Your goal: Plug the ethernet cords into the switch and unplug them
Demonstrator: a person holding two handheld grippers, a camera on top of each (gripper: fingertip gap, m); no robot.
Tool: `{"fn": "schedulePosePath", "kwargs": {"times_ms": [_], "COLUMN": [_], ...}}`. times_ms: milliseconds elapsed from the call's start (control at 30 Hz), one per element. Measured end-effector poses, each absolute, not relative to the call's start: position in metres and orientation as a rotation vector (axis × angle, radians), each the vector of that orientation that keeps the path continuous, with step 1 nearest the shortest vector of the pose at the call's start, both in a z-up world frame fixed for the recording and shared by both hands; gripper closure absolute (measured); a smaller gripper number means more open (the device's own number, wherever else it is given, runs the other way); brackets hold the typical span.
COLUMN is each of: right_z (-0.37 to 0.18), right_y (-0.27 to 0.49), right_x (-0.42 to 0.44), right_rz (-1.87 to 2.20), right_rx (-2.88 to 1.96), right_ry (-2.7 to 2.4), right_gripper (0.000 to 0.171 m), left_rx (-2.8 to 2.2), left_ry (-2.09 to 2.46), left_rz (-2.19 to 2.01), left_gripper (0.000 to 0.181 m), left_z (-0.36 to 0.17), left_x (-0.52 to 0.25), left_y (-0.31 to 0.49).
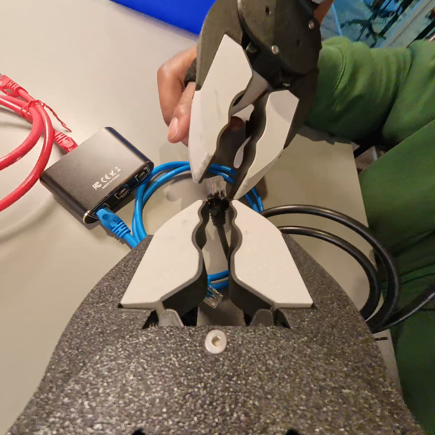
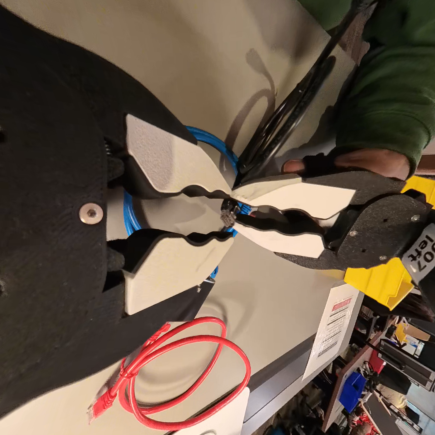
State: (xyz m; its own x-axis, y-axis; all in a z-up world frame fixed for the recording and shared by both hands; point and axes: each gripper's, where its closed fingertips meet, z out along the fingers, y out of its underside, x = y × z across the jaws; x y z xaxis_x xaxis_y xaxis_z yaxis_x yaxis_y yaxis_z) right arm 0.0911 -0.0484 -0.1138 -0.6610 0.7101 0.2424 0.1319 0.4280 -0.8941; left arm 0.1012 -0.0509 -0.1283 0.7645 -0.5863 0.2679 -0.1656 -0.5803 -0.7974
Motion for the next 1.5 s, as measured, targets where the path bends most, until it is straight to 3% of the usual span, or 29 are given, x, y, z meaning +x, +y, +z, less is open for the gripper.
{"fn": "schedulePosePath", "kwargs": {"times_ms": [433,967,1067,1300,1400,1500], "right_z": [-0.13,-0.123,-0.122,-0.117,-0.115,-0.128], "right_y": [-0.043,-0.037,-0.038,-0.034,-0.013,0.03], "right_x": [0.093,0.088,0.088,0.086,0.08,0.069], "right_rz": [1.169,1.355,1.367,1.369,1.272,1.007], "right_rx": [-0.788,-1.011,-1.01,-1.02,-1.08,-1.232], "right_ry": [-2.177,-2.117,-2.114,-2.068,-2.007,-1.92], "right_gripper": [0.157,0.158,0.158,0.157,0.13,0.119], "left_rx": [-2.185,-2.196,-2.185,-2.164,-2.193,-2.218], "left_ry": [0.681,0.751,0.725,0.678,0.673,0.654], "left_rz": [-0.413,-0.095,-0.068,-0.113,-0.08,-0.088], "left_gripper": [0.158,0.154,0.168,0.169,0.169,0.169], "left_z": [-0.143,-0.154,-0.153,-0.148,-0.151,-0.151], "left_x": [0.101,0.089,0.084,0.081,0.076,0.075], "left_y": [-0.048,-0.041,-0.037,-0.034,-0.034,-0.035]}}
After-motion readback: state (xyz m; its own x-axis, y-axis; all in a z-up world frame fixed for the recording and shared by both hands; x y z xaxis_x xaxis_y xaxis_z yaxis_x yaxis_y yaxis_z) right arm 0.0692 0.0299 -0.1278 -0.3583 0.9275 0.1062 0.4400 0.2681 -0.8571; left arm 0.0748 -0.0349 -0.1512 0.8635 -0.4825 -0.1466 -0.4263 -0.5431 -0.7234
